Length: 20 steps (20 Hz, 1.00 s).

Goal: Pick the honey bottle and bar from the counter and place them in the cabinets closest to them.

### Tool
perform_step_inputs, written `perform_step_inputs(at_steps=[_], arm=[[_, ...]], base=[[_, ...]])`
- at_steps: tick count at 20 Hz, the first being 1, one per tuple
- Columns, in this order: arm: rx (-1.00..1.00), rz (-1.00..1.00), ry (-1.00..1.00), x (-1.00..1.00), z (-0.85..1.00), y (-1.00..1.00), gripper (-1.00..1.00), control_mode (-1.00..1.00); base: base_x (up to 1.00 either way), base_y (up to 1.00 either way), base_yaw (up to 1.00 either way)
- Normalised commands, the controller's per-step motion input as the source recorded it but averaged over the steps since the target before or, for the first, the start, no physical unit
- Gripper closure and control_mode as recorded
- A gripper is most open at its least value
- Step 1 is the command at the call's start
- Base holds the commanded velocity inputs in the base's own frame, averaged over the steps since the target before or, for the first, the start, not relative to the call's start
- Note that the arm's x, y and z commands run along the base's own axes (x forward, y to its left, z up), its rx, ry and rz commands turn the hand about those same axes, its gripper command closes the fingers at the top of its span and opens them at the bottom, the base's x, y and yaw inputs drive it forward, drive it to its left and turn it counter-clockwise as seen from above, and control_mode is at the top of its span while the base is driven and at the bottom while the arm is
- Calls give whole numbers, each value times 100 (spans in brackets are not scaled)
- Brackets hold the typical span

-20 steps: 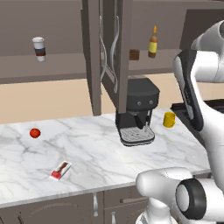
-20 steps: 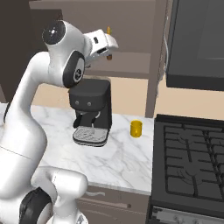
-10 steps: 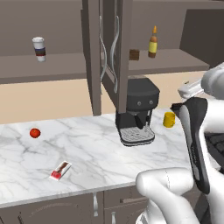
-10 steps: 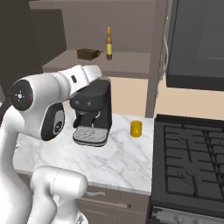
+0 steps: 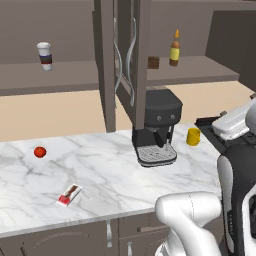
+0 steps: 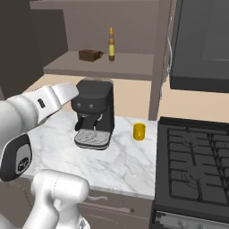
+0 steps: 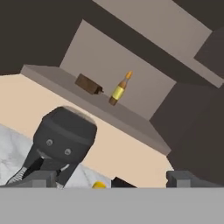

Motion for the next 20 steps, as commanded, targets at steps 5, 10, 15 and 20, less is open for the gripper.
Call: perform_step_inputs(at_steps=[5,10,15,20], arm=[[0,0,1,-1,0,0,-100,-100],[1,0,30,-9,15,0,-100,-100],[-12,0,35,-28,-36,0,-100,-100],[-4,1,21,-36,-49,0,-100,-100]], base=[[0,0,0],[0,0,0],[0,0,0],[0,0,0]])
